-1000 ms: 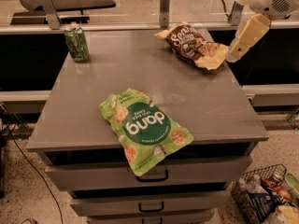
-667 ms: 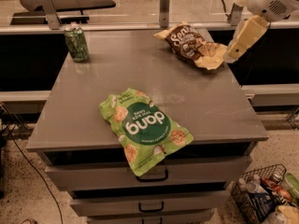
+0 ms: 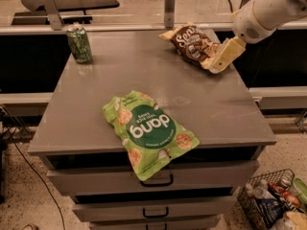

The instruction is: Move brown chip bag near green rice chip bag

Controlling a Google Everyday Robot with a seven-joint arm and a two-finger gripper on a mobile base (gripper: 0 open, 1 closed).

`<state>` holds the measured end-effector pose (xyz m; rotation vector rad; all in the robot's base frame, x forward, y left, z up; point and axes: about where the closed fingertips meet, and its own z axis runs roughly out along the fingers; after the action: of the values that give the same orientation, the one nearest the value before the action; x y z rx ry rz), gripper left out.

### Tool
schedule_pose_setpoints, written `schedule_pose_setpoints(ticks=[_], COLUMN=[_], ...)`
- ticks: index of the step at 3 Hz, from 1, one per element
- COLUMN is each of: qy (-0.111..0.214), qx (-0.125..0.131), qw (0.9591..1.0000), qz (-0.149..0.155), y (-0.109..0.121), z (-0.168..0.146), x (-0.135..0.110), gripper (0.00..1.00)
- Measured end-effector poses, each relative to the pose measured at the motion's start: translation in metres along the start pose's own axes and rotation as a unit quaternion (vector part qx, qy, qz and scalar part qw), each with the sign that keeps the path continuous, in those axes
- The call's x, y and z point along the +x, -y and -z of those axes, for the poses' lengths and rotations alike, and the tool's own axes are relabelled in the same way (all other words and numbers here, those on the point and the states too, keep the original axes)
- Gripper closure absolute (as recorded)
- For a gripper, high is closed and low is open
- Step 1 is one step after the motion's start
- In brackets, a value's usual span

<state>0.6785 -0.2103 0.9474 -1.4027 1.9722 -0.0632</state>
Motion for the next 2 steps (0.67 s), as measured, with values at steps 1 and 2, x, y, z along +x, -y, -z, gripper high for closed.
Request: schedule_pose_setpoints(ticks=[1, 2], qy=[0.015, 0.032], qx=[0.040, 0.055], qw=[0.9984, 0.9941], qz=[-0.038, -0.087], y=[0.026, 0.043], z=[-0.042, -0.073], x=[0.005, 0.014], gripper=[0.00, 0.00])
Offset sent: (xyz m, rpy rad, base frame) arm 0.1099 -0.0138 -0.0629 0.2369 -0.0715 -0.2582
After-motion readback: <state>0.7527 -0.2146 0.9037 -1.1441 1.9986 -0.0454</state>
